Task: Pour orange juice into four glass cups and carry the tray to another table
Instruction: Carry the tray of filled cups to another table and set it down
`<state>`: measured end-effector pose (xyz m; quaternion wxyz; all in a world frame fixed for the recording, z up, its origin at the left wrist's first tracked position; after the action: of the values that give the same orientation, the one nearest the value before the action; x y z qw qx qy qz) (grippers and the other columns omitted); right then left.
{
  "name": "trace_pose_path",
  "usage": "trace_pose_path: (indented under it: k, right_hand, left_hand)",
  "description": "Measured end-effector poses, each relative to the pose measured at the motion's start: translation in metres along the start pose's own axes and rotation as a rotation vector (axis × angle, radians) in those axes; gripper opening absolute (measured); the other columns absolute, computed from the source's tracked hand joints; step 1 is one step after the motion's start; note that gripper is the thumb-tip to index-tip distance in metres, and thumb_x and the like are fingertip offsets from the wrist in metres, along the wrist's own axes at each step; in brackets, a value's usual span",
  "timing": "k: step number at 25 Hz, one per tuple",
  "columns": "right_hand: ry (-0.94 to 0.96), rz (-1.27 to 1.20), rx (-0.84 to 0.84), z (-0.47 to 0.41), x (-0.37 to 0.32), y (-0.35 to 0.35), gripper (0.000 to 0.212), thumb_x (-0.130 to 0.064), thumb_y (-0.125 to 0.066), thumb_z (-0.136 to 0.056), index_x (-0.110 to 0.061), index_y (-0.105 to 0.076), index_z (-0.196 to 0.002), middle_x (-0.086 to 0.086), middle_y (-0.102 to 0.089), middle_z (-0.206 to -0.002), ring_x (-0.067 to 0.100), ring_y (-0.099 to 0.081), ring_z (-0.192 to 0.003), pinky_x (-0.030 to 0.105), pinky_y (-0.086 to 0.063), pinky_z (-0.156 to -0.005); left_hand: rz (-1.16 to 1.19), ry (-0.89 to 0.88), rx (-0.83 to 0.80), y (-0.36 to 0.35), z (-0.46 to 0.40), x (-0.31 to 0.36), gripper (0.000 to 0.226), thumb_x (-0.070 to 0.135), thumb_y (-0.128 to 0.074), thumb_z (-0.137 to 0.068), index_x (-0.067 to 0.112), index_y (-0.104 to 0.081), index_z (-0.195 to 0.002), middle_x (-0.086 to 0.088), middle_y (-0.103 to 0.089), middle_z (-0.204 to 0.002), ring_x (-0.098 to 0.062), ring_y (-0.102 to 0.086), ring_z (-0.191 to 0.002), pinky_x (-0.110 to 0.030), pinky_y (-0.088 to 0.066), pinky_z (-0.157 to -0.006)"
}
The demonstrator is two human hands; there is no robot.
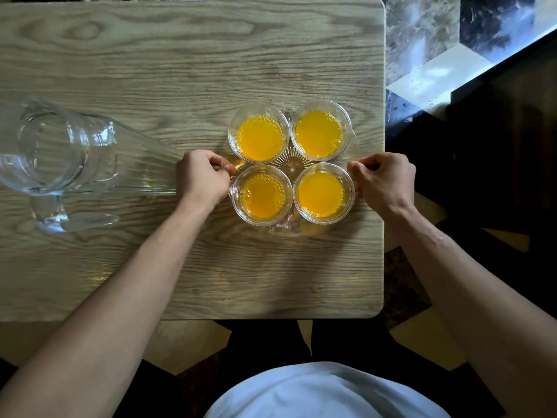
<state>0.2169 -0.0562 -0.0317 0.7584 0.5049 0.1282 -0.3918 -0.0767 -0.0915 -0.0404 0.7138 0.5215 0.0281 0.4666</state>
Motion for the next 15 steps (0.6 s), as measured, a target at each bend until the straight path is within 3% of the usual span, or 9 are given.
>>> trace_pose_path:
  k: [4,6,9,12,15]
  right_hand:
    - [0.015,-0.011,0.011,0.002,0.002,0.001,0.02,-0.031,-0.077,-0.088,-0.011,-0.08,-0.084,-0.001,-0.075,-0.067,0.011,-0.072,-0.056,0.038,-0.066,-0.065]
    - [0.011,-0.029,0.019,0.004,0.003,0.002,0.019,-0.029,-0.078,-0.088,-0.011,-0.079,-0.085,-0.001,-0.075,-0.067,0.007,-0.071,-0.052,0.036,-0.066,-0.064]
    - [0.012,-0.035,0.019,0.01,0.002,0.005,0.019,-0.026,-0.077,-0.09,-0.007,-0.079,-0.09,-0.001,-0.074,-0.069,0.001,-0.069,-0.048,0.025,-0.062,-0.053]
    - [0.014,-0.052,0.015,0.017,0.002,0.009,0.016,-0.024,-0.077,-0.091,-0.007,-0.078,-0.091,-0.003,-0.073,-0.069,0.001,-0.069,-0.048,0.015,-0.054,-0.045]
    - [0.03,-0.059,0.017,0.026,0.002,0.015,0.013,-0.023,-0.076,-0.092,-0.01,-0.076,-0.09,-0.005,-0.071,-0.067,-0.002,-0.067,-0.046,0.011,-0.049,-0.042]
  left_hand:
    - [0.018,-0.022,-0.002,0.004,0.005,0.001,0.005,0.009,-0.078,-0.088,0.013,-0.081,-0.089,-0.002,-0.075,-0.083,-0.017,-0.07,-0.079,-0.022,-0.049,-0.072]
    - [0.034,-0.022,-0.011,0.006,0.009,0.001,0.007,0.009,-0.078,-0.088,0.015,-0.08,-0.086,0.003,-0.07,-0.075,-0.018,-0.073,-0.076,-0.02,-0.049,-0.064]
    - [0.017,-0.037,0.005,0.009,0.015,0.004,0.008,0.008,-0.076,-0.088,0.014,-0.081,-0.086,0.002,-0.071,-0.076,-0.016,-0.07,-0.07,-0.018,-0.048,-0.061]
    - [0.026,-0.05,0.007,0.011,0.022,0.004,0.013,0.001,-0.07,-0.089,0.01,-0.08,-0.088,0.002,-0.068,-0.075,0.002,-0.054,-0.054,-0.003,-0.04,-0.046]
    - [0.034,-0.062,0.002,0.014,0.029,0.003,0.014,0.002,-0.07,-0.089,0.012,-0.08,-0.086,0.006,-0.065,-0.072,0.007,-0.051,-0.056,0.002,-0.037,-0.046]
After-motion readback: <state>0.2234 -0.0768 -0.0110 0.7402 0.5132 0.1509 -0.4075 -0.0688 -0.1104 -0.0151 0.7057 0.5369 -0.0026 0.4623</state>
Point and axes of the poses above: each hand's wrist, its own z-axis away from the middle knuckle, its own y-axis out of the back of the hand, x = y × z, the point moved 1 cm from there along -z, towards the middle knuckle
